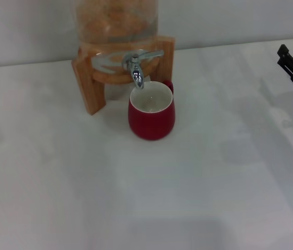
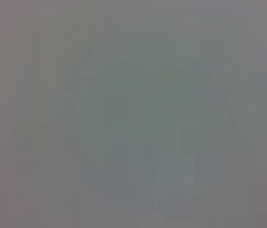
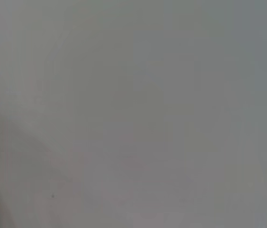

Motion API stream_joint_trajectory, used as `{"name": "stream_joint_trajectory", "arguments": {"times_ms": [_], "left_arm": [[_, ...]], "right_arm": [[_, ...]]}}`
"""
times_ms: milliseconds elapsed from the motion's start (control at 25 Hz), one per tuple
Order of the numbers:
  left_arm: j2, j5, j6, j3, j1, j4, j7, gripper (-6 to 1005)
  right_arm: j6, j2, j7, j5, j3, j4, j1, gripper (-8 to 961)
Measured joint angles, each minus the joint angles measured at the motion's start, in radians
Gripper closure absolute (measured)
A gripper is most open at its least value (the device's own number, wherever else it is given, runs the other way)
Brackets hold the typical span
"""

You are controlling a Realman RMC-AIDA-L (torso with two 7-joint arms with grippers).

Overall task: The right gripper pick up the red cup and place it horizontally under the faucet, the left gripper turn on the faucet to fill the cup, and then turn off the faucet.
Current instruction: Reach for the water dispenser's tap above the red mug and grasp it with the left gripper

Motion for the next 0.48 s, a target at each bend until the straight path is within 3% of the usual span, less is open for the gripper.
{"name": "stream_joint_trajectory", "arguments": {"times_ms": [40,160,360,480], "left_arm": [[0.0,-0.106,0.102,-0.063,0.024,-0.019,-0.002,168],[0.003,-0.273,0.273,-0.127,0.057,-0.057,-0.002,170],[0.004,-0.478,0.554,-0.165,0.109,-0.13,-0.008,170],[0.011,-0.515,0.647,-0.154,0.12,-0.154,-0.046,169]], "right_arm": [[0.0,0.0,0.0,0.0,0.0,0.0,0.0,124],[0.0,0.0,0.0,0.0,0.002,0.0,0.0,124],[0.0,0.0,0.0,0.0,0.003,0.0,0.0,124],[0.003,-0.001,0.0,0.0,0.004,0.0,0.0,124]]}}
